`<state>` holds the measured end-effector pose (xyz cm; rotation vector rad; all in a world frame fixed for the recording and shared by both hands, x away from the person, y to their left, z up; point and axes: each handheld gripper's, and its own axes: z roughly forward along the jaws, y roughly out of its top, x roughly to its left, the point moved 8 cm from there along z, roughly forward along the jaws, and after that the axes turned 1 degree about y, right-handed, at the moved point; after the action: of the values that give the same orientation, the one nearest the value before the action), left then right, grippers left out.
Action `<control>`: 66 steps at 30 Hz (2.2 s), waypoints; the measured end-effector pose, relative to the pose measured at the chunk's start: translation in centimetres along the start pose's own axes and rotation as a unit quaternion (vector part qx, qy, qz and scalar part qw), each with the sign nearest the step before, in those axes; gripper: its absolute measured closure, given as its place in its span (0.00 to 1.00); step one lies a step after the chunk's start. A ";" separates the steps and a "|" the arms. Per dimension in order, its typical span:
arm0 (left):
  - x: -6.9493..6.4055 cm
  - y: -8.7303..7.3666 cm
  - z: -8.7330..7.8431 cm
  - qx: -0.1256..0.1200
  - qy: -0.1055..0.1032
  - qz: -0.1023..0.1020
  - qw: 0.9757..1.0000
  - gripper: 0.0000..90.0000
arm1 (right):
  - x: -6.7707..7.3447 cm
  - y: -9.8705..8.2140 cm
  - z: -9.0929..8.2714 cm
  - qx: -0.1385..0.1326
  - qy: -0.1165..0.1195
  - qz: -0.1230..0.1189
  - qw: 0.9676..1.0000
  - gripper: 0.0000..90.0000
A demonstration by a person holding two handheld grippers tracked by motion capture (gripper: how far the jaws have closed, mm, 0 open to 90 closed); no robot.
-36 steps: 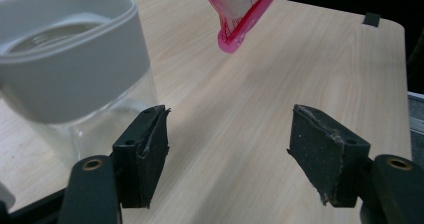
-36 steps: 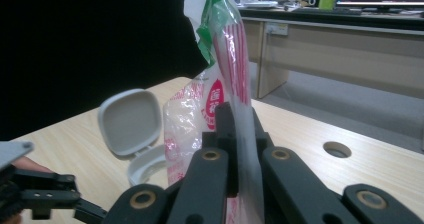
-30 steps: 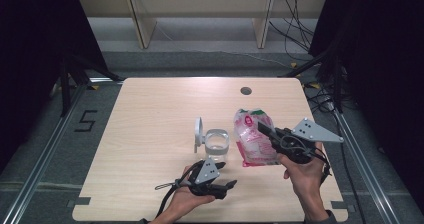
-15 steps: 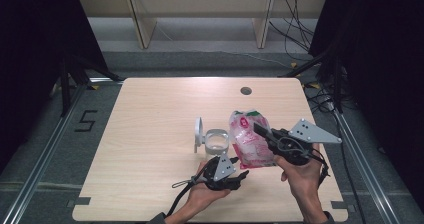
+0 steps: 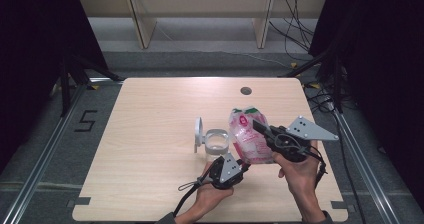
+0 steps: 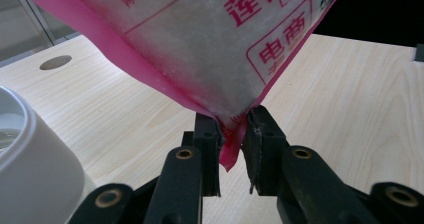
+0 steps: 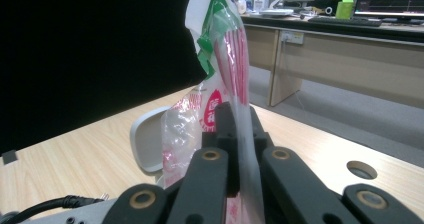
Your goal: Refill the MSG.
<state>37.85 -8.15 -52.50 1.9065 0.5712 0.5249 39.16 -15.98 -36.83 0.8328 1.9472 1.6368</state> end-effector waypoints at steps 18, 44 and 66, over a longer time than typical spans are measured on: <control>-1.0 0.9 1.3 -0.041 0.038 -0.086 0.995 0.86 | -1.0 1.2 2.9 0.011 -0.022 -0.016 1.000 1.00; -1.3 1.8 2.8 -0.083 0.046 -0.137 0.986 0.87 | -0.2 1.3 6.2 0.038 -0.010 -0.038 0.999 1.00; -1.5 2.0 3.3 -0.093 0.035 -0.145 0.985 0.87 | 0.2 0.8 7.5 0.056 -0.001 -0.048 0.997 1.00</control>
<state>38.89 -12.14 -52.02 1.5999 0.8015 0.4400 44.28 -10.50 -37.39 0.7687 2.0612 1.4832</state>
